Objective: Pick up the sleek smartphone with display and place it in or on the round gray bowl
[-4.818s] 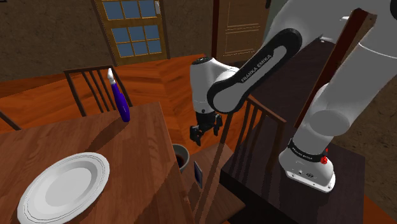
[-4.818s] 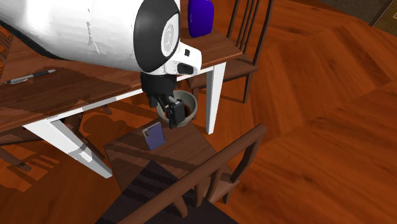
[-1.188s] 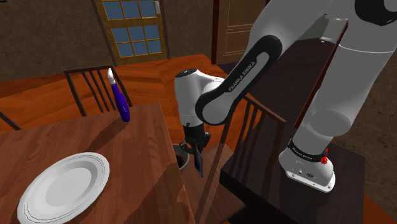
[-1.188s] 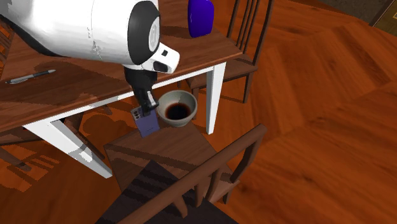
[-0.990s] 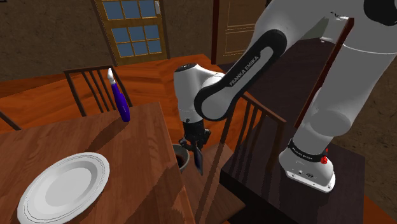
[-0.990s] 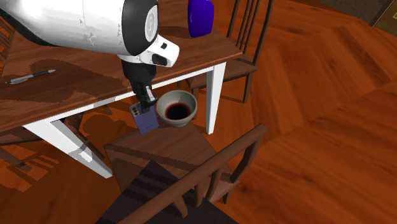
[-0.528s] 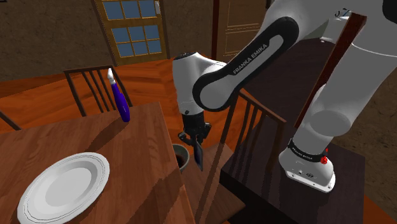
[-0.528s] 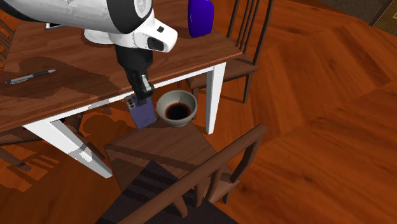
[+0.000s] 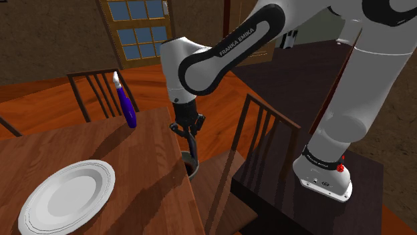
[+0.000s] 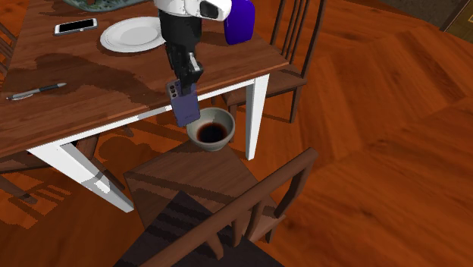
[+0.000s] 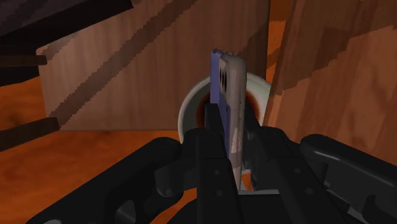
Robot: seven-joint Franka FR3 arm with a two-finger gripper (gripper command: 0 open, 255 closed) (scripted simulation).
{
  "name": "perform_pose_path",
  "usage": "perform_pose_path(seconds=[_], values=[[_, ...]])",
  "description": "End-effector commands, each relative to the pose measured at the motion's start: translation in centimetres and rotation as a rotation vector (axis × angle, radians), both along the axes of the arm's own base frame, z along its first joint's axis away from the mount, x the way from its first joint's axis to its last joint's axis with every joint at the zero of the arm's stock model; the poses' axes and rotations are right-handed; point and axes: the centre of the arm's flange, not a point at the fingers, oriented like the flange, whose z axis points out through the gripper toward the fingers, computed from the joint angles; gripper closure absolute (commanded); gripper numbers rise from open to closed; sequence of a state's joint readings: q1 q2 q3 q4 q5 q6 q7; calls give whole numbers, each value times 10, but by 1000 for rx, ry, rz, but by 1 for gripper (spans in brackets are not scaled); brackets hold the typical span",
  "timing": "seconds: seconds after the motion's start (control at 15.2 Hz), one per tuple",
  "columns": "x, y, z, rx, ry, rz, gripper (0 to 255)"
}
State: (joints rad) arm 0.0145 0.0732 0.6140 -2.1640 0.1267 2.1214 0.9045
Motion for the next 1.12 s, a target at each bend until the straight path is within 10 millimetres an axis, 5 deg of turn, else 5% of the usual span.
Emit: perform_pose_path(seconds=[0.0,0.33,1.06], values=[[26,4,10,-1,-1,0,255],[82,10,30,-1,-1,0,255],[82,10,-28,-1,-1,0,255]])
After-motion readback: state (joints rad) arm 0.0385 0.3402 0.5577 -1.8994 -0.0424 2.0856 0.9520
